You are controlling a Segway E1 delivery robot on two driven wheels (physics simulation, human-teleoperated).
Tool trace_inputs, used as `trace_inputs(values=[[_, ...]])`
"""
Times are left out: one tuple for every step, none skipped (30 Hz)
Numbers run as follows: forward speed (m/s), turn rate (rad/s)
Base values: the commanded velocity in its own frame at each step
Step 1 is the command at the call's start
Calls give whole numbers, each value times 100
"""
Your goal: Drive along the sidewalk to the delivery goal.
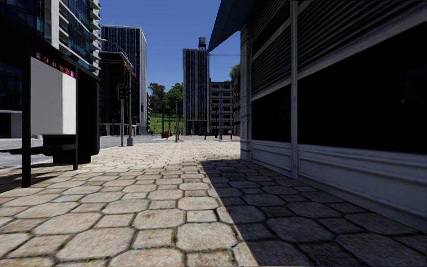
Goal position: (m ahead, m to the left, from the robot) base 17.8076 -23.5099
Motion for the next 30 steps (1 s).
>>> trace_inputs(values=[[200,-11],[200,-11],[200,-2],[200,0],[200,0],[200,0],[200,0],[200,0],[200,0],[200,0],[200,0],[200,0],[200,0],[200,0],[200,0],[200,0],[200,0],[200,0],[200,0],[200,0],[200,0],[200,0],[200,0],[200,0],[200,0],[200,0],[200,0],[200,0],[200,0],[200,0]])
